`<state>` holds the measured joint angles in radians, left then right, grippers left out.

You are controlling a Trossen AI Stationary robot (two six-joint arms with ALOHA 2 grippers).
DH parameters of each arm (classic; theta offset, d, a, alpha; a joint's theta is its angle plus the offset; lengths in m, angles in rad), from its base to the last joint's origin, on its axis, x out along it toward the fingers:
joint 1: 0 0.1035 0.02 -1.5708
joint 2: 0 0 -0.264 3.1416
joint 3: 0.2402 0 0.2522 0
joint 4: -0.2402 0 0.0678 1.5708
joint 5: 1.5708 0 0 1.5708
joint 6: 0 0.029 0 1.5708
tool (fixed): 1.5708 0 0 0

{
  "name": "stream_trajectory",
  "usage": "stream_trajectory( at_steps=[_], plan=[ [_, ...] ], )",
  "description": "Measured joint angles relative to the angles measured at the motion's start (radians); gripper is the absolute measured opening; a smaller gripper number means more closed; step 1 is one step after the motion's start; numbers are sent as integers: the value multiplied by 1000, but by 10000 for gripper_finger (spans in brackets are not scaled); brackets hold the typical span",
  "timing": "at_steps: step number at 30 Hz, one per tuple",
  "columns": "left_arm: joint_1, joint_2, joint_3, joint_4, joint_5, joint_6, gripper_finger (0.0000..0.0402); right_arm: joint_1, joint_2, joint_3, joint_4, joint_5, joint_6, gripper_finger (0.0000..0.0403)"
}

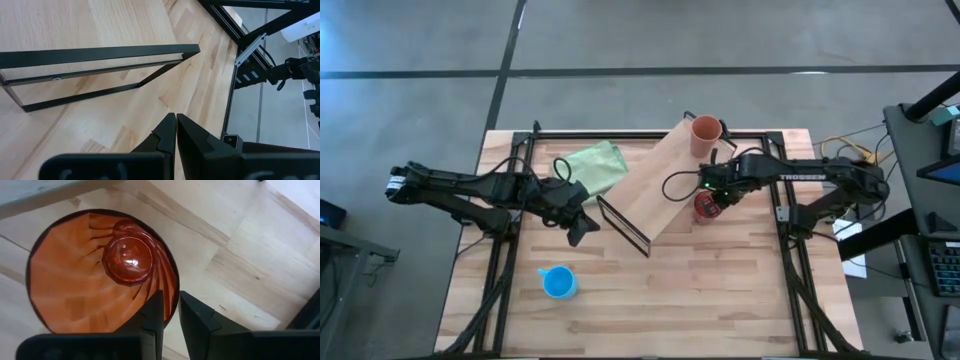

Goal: Stack small to large cups/mugs on shelf
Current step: Put the orange cup on the shelf

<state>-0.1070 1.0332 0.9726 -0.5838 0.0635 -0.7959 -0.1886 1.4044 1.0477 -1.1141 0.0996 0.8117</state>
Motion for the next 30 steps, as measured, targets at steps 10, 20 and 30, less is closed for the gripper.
stream_trajectory(
  at_steps=[10,20,30],
  plan=[
    [0,0,0,0,0,0,0,2,-19,3,-8,-9,-5,11],
    [0,0,-3,0,0,-2,0,52,-138,133,-22,-161,-54,10],
    [0,0,-6,0,0,-3,0,75,-173,377,3,-15,-193,9]
  ],
)
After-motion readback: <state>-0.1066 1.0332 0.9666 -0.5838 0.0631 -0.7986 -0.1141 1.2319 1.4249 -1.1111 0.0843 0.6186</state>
